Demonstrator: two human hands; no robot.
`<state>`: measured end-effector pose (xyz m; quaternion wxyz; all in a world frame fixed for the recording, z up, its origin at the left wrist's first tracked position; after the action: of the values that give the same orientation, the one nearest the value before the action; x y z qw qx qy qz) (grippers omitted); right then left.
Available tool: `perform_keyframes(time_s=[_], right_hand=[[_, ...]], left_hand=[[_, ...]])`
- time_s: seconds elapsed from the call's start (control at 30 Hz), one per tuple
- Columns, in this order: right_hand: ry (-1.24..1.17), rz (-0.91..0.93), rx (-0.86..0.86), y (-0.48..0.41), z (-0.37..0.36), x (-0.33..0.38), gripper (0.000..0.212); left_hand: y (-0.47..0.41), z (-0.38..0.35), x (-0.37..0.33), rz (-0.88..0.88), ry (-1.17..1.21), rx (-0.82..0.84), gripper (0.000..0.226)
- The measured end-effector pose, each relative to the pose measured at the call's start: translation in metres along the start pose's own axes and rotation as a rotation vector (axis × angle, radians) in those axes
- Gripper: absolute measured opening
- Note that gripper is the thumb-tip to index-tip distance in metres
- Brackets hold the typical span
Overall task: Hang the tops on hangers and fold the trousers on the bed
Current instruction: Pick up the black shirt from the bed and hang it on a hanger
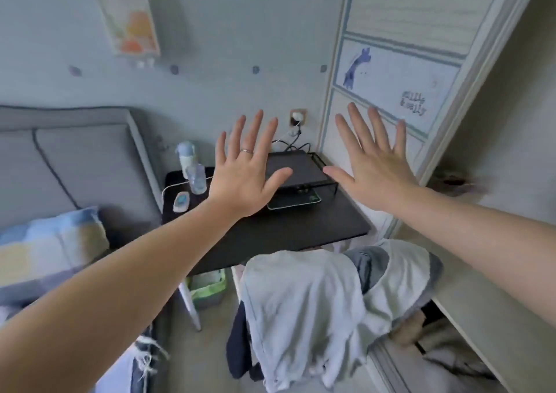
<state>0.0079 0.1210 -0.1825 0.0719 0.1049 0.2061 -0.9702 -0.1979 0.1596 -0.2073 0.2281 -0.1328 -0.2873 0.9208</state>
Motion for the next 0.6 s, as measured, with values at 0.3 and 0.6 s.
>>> perform_keyframes(time_s=[0.3, 0.6], right_hand=[[-0.257, 0.55, 0.111, 0.024, -0.056, 0.24, 0.087], [-0.336, 1.068, 0.212, 0.133, -0.049, 0.503, 0.085]], left_hand=[[0.227, 0.047, 0.119, 0.525, -0.215, 0.14, 0.08], [0.496, 0.149, 0.187, 1.009, -0.376, 0.185, 0.083]])
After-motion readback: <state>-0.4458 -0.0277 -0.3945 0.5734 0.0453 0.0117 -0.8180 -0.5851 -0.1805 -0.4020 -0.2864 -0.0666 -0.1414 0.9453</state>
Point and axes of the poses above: each hand's wrist, its own y-axis away from the middle knuckle, its own z-axis out of the back of the hand, x = y × z, the point moved 10 cm from there along -y, towards the middle knuckle, and after that the axes turned 4 degrees about z, right-handed, at the moved point
